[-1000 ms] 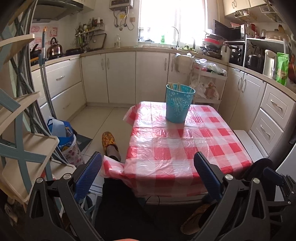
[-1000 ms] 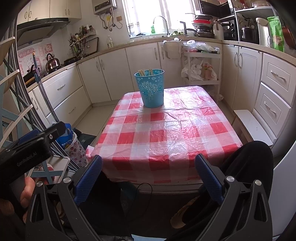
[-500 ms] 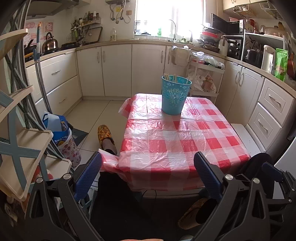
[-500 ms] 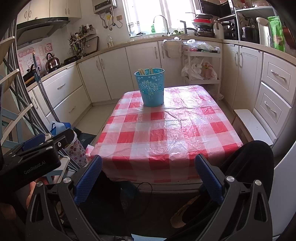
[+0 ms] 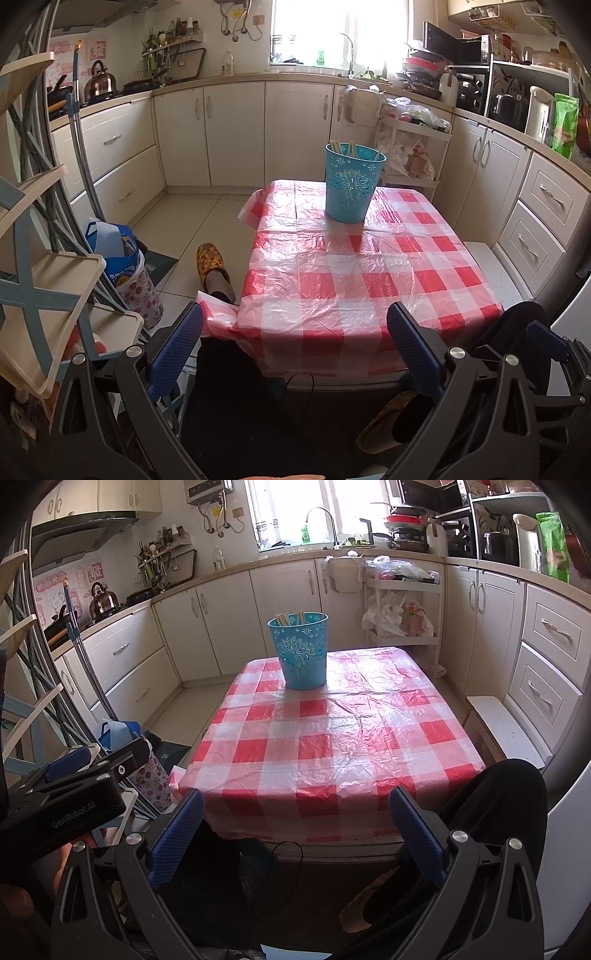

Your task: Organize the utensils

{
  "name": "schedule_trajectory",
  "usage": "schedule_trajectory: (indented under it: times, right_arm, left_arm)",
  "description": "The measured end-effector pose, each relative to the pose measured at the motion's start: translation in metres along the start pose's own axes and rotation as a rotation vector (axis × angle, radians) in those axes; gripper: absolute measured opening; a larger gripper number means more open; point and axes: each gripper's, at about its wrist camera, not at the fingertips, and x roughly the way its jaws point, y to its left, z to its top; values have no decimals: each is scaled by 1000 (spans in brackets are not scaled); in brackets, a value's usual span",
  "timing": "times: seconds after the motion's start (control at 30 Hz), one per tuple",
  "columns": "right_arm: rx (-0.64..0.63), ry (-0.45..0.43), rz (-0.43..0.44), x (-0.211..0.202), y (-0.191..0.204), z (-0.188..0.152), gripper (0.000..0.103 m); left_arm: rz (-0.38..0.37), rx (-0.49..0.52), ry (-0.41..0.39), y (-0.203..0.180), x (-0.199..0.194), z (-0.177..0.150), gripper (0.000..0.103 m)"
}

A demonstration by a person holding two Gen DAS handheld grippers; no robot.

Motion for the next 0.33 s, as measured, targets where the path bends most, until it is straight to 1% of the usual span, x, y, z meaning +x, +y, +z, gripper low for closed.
schedule_trajectory:
  times: [0.33]
  right_arm:
    - [-1,6,-1,2,-2,-1,96]
  left_arm:
    - [2,2,5,-1,1,-1,95]
